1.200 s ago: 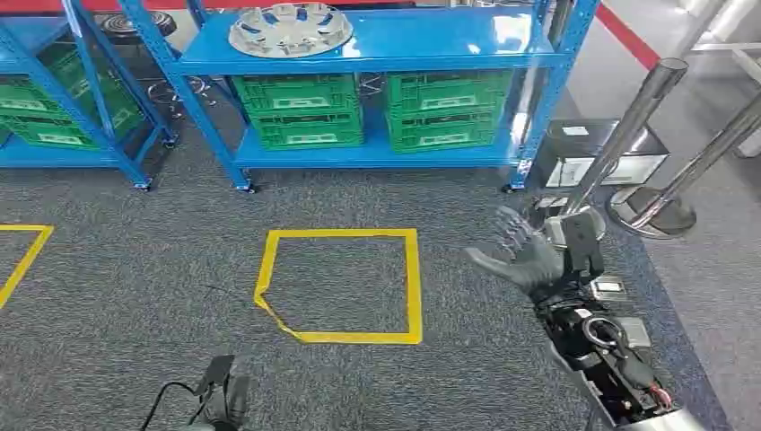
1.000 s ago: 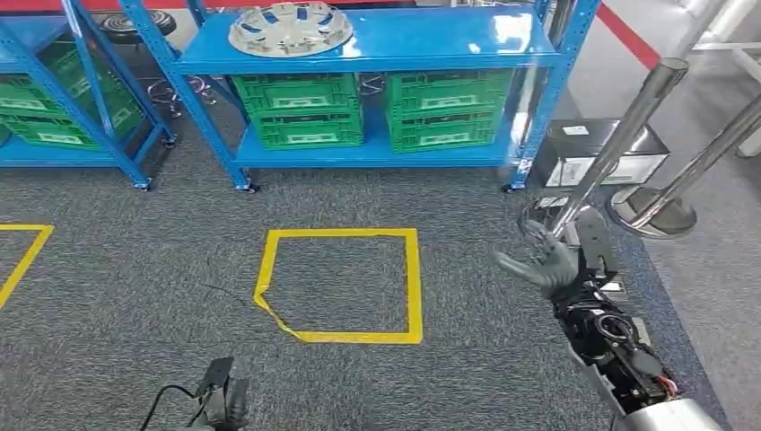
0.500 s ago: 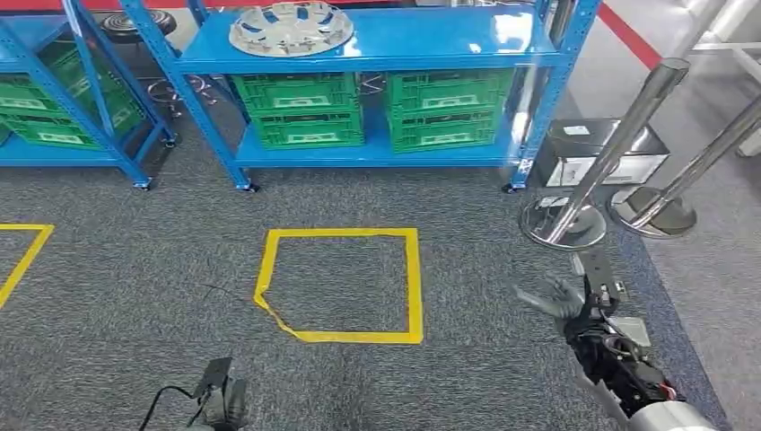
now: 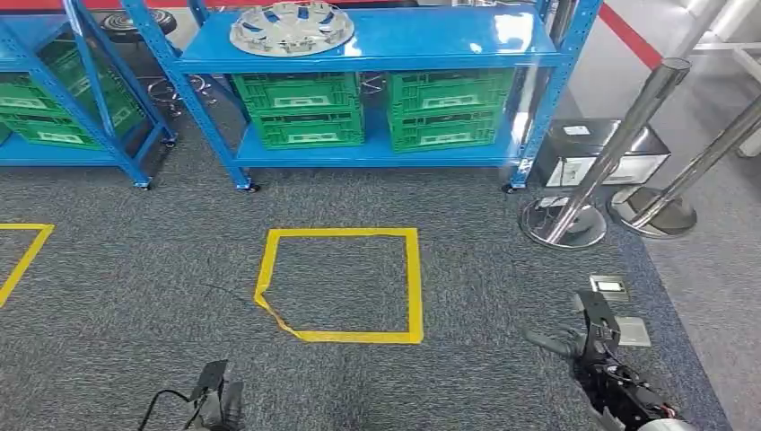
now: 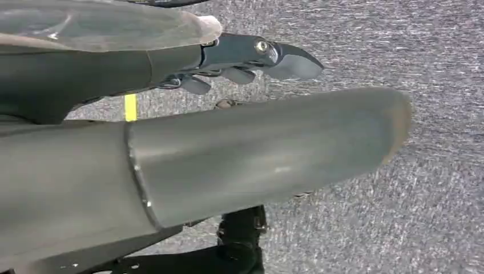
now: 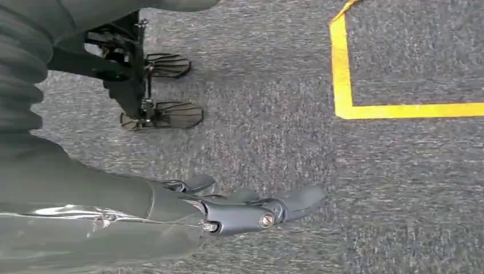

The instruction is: Take the parts from the cabinet and place them on the table.

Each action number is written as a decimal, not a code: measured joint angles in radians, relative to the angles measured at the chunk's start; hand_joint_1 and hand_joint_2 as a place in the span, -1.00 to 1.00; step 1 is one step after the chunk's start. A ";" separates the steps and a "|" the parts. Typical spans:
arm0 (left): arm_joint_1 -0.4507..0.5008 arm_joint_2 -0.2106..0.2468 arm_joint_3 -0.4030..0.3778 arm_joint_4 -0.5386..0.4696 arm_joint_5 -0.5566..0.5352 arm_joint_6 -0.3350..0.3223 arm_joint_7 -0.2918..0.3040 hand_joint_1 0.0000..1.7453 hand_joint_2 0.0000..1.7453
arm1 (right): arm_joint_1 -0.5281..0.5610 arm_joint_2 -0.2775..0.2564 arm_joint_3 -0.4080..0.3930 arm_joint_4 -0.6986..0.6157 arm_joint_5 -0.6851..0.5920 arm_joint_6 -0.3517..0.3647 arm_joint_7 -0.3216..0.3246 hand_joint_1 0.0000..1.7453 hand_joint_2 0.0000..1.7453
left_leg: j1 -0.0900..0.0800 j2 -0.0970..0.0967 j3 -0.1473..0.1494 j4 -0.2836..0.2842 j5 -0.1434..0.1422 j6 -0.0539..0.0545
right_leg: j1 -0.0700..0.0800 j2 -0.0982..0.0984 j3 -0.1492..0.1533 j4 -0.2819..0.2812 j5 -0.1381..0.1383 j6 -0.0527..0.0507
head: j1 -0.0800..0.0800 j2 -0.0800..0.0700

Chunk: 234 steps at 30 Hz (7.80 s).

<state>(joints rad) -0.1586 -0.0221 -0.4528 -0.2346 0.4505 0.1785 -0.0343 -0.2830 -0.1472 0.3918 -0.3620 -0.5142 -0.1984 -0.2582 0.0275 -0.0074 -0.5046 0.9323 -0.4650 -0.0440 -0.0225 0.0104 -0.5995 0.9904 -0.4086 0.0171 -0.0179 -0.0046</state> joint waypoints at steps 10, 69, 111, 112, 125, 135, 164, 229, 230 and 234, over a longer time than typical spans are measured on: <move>-0.013 0.000 -0.029 0.000 0.000 -0.010 0.000 -1.00 -1.00 | -0.079 0.000 -0.031 -0.012 -0.096 0.063 -0.223 -1.00 1.00 | -0.002 0.000 -0.001 0.000 0.003 0.004 | -0.003 0.000 0.000 0.000 0.003 0.004 | 0.000 0.000; -0.028 0.007 -0.140 0.000 0.043 -0.010 0.018 -1.00 -1.00 | 0.051 0.037 0.220 -0.962 0.110 0.140 -0.087 -1.00 1.00 | -0.003 0.000 -0.004 0.001 0.006 0.006 | -0.003 -0.001 -0.001 -0.004 0.007 0.006 | 0.003 0.000; -0.021 0.008 -0.146 0.000 0.063 0.003 0.021 -1.00 -1.00 | 0.074 0.037 0.222 -0.964 0.095 0.130 -0.098 -1.00 1.00 | -0.003 0.000 -0.005 0.002 0.005 0.006 | -0.003 0.000 0.000 -0.006 0.007 0.006 | 0.006 0.000; -0.021 0.008 -0.146 0.000 0.063 0.003 0.021 -1.00 -1.00 | 0.074 0.037 0.222 -0.964 0.095 0.130 -0.098 -1.00 1.00 | -0.004 0.000 -0.005 0.002 0.005 0.007 | -0.004 0.000 0.000 -0.006 0.007 0.007 | 0.006 0.000; -0.021 0.011 -0.156 0.000 0.066 0.009 0.021 -1.00 -1.00 | 0.074 0.037 0.222 -0.964 0.095 0.130 -0.098 -1.00 1.00 | -0.009 0.000 -0.018 0.026 -0.003 0.028 | -0.008 -0.001 0.000 -0.009 0.014 0.026 | 0.000 0.000; -0.016 0.008 -0.166 0.000 0.066 0.008 0.021 -1.00 -1.00 | 0.089 0.037 0.217 -0.966 0.095 0.130 -0.098 -1.00 1.00 | 0.006 0.002 0.014 -0.017 0.005 0.042 | -0.013 -0.006 -0.104 0.208 -0.055 0.051 | 0.026 0.000; -0.014 0.009 -0.186 0.000 0.066 0.002 0.024 -1.00 -1.00 | 0.105 0.039 0.203 -0.975 0.095 0.127 -0.100 -1.00 1.00 | -0.023 0.004 -0.020 -0.006 0.030 0.068 | 0.007 -0.001 -0.089 0.284 -0.201 0.026 | 0.002 0.000; -0.014 0.006 -0.198 0.001 0.081 0.003 0.022 -1.00 -1.00 | 0.108 0.042 0.198 -0.981 0.096 0.127 -0.099 -1.00 1.00 | -0.031 -0.004 -0.003 -0.003 0.008 0.069 | 0.024 -0.006 -0.012 0.006 0.027 -0.013 | 0.019 0.000; -0.016 0.005 -0.198 0.001 0.082 0.003 0.022 -1.00 -1.00 | 0.107 0.042 0.198 -0.982 0.096 0.127 -0.099 -1.00 1.00 | -0.040 -0.005 -0.001 0.000 0.002 0.063 | 0.025 -0.007 0.005 -0.013 0.006 -0.018 | 0.015 0.000; -0.018 0.007 -0.198 0.001 0.084 0.003 0.022 -1.00 -1.00 | 0.108 0.042 0.197 -0.982 0.096 0.127 -0.099 -1.00 1.00 | -0.040 -0.005 0.008 -0.010 -0.008 0.042 | 0.019 -0.001 0.031 -0.042 -0.004 -0.028 | 0.019 0.000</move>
<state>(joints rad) -0.1769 -0.0153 -0.6508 -0.2335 0.5348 0.1812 -0.0122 -0.1752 -0.1049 0.5886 -1.3443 -0.4181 -0.0710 -0.3574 -0.0124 -0.0123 -0.4962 0.9225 -0.4730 -0.0020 -0.0039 0.0097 -0.5686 0.9480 -0.4125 -0.0112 0.0008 -0.0049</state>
